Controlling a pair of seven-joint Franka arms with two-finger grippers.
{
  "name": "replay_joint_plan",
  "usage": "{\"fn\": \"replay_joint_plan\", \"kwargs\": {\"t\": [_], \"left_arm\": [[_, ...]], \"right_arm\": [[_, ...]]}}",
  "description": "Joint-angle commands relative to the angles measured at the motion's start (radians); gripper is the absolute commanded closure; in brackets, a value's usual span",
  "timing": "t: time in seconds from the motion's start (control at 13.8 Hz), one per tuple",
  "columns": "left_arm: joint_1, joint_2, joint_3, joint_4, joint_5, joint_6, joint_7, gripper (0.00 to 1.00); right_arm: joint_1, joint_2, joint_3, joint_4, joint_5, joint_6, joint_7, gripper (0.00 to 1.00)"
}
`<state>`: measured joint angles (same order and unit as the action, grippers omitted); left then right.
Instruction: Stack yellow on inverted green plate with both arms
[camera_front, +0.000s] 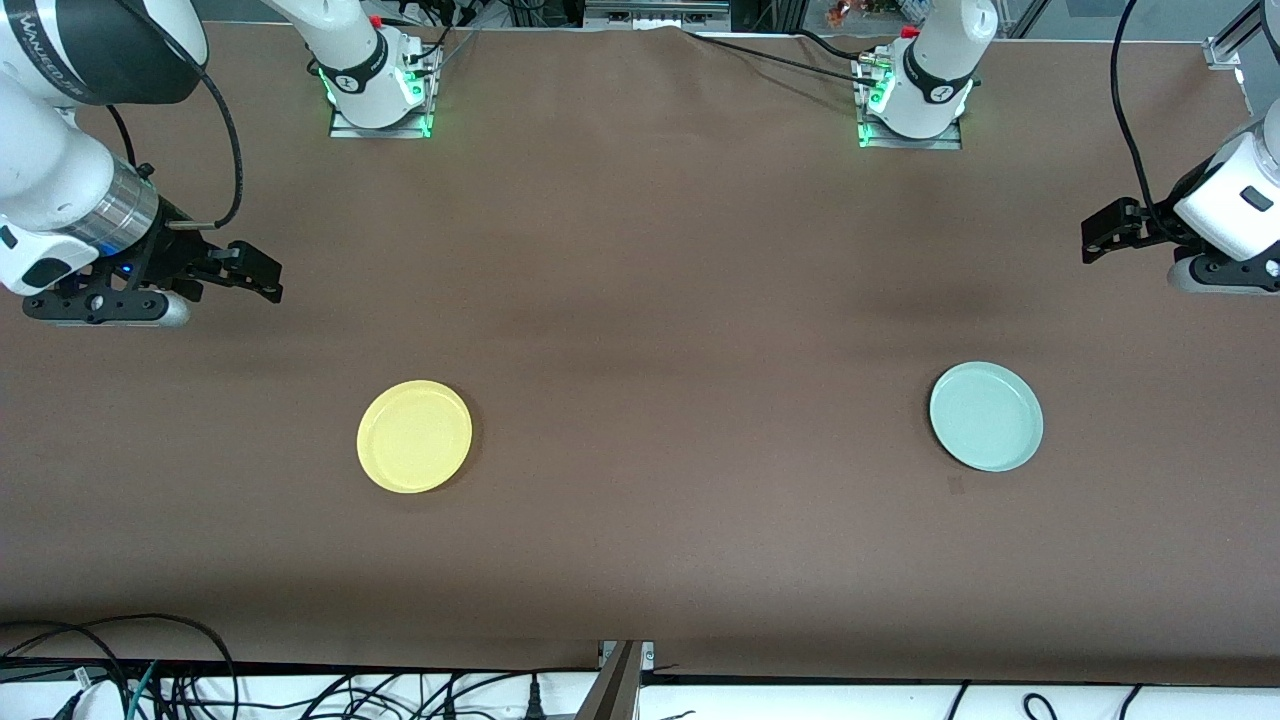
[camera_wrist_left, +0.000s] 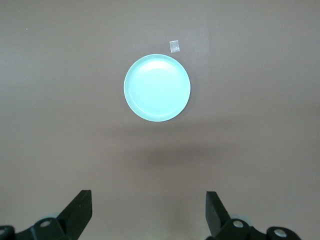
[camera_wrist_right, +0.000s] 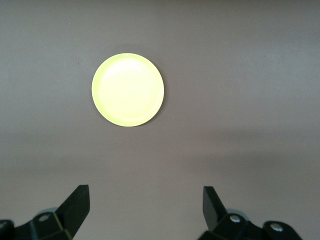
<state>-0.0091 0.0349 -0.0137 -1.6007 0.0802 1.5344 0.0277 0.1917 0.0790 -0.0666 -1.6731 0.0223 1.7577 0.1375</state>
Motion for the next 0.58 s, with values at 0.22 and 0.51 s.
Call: {"fn": "replay_joint_plan", "kwargs": {"t": [0.22,0.51], "left_arm": [[-0.005,0.025,0.001,0.019,-0.054,-0.045,0.023,0.00],[0.009,0.091,0.001,0.007,-0.051,-0.120,0.043,0.00]], "right_arm": [[0.000,-0.027,-0.009,-0.013,0.010,-0.004,-0.016,0.00],[0.000,-0.030,-0.025,-0.014,0.010,-0.007,-0.050,0.00]]}}
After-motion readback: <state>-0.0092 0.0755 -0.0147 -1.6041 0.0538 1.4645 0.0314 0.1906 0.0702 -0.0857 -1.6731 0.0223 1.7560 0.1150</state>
